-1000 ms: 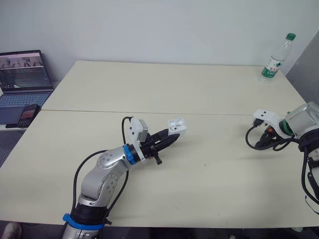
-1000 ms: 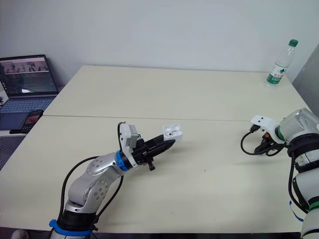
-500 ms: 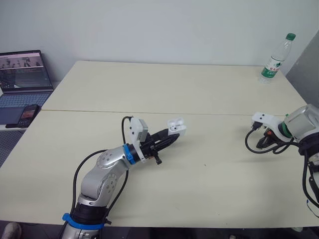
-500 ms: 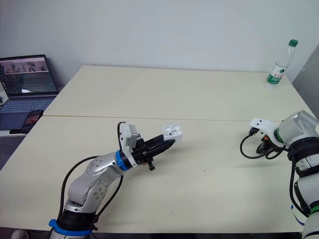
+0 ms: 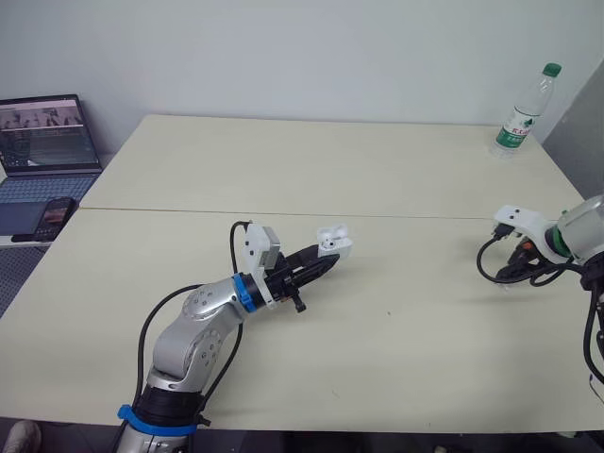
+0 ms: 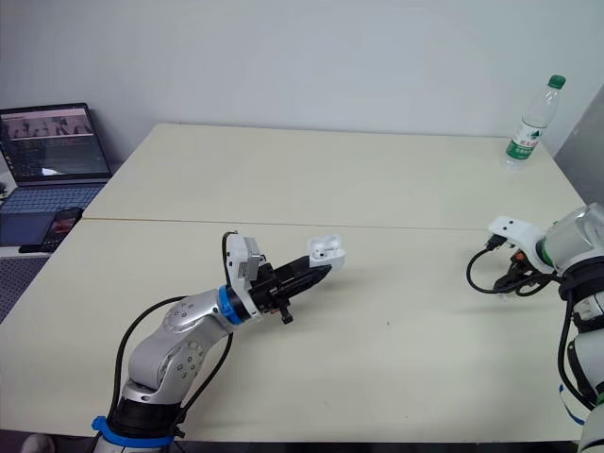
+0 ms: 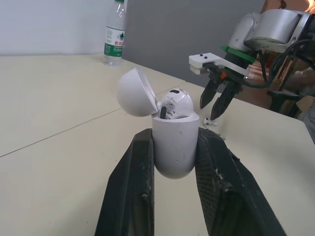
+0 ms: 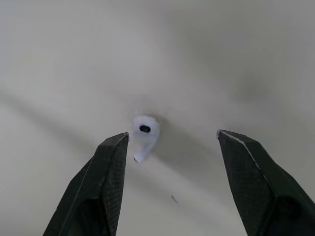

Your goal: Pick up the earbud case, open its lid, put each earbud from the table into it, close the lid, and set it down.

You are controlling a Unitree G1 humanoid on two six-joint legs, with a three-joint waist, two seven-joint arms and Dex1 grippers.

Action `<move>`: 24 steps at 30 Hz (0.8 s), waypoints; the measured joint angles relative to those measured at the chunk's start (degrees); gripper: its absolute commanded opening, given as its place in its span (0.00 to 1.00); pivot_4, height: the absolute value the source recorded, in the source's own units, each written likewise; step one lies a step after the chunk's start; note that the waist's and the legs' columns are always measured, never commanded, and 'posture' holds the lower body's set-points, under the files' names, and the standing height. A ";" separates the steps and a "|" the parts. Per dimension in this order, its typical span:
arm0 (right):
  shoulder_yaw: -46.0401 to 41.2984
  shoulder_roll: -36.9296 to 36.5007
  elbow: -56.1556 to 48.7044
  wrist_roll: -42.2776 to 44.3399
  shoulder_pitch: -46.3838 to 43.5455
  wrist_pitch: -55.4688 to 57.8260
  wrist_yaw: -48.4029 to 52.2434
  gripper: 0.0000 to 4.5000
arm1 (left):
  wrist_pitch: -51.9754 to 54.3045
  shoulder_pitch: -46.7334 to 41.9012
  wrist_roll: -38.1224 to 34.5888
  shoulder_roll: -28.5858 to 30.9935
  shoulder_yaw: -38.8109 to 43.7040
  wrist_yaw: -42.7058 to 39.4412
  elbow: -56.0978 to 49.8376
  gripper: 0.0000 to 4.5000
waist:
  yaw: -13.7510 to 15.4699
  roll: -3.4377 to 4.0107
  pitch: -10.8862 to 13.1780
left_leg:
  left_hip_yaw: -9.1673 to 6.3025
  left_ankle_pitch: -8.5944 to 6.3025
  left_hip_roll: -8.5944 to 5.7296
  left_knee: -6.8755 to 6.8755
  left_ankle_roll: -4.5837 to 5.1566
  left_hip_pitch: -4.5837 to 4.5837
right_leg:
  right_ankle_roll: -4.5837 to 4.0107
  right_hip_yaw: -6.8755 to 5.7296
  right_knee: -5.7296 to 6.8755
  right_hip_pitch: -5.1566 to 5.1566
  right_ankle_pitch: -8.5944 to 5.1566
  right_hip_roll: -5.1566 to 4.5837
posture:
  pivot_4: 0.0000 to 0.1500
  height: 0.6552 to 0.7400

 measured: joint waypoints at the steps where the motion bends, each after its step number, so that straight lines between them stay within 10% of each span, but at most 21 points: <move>1: -0.19 0.00 0.09 0.02 0.01 1.37 -0.11 0.68 | 0.00 0.02 0.00 -0.03 -0.05 0.00 0.05 0.17 | -0.03 0.00 0.00 | 0.00 0.00 0.01 0.00 0.00 0.01 | 0.00 0.00 0.01 0.00 0.00 0.00 | 1.00 1.00; 24: -4.24 4.58 0.95 3.94 -0.04 17.04 -7.76 0.68 | -0.12 1.20 0.37 -0.05 -0.54 -0.08 0.06 0.17 | -0.01 0.00 0.00 | 0.00 0.00 -0.02 0.00 0.00 0.00 | 0.00 0.00 0.00 0.01 0.00 0.02 | 1.00 1.00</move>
